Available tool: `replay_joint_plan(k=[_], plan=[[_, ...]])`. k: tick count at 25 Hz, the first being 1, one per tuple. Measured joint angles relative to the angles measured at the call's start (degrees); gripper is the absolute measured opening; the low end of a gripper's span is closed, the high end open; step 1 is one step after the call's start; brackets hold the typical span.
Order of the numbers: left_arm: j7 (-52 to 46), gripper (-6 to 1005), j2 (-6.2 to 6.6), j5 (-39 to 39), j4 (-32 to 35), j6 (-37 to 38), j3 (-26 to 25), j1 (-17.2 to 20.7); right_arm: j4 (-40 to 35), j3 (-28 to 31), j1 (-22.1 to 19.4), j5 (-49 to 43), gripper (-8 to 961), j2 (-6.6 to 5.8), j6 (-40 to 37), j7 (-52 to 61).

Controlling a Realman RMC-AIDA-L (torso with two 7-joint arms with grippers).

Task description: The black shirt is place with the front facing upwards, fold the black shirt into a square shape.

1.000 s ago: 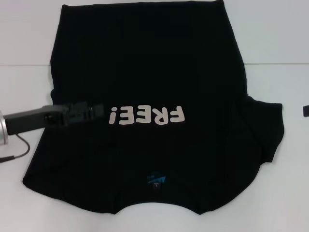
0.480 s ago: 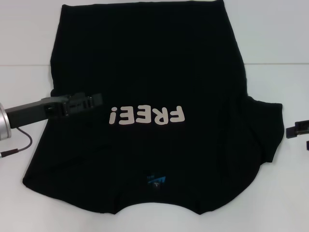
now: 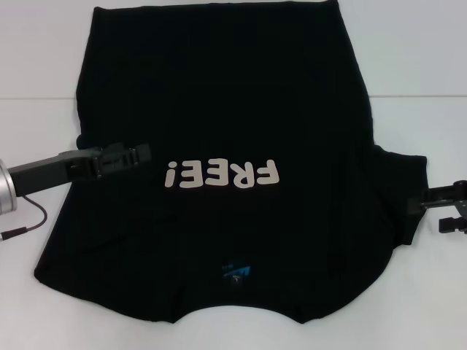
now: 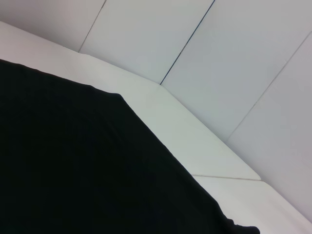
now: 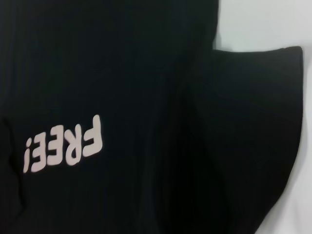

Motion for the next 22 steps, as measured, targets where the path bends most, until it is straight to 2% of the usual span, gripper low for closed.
replay_joint_plan(k=[6, 15, 21, 22], plan=[[0.0, 822, -0.05, 0.0, 0.0, -0.4, 0.1, 0.1, 0.8, -0.3, 0.1, 0.0, 873, 0.68, 1.8, 0.4], [0.0, 820, -0.14, -0.2, 0.0, -0.5, -0.1, 0.1, 1.2, -1.5, 0.2, -0.1, 865, 0.66, 1.8, 0.8], [-0.2, 819, -0.2, -0.2, 0.0, -0.6, -0.1, 0.2, 1.2, -1.5, 0.2, -2.7, 647, 0.6, 2.7, 2.0], [-0.2, 819, -0.2, -0.3, 0.0, -0.6, -0.1, 0.2, 1.3, -1.5, 0.3, -3.0, 561, 0.72, 2.9, 2.3]])
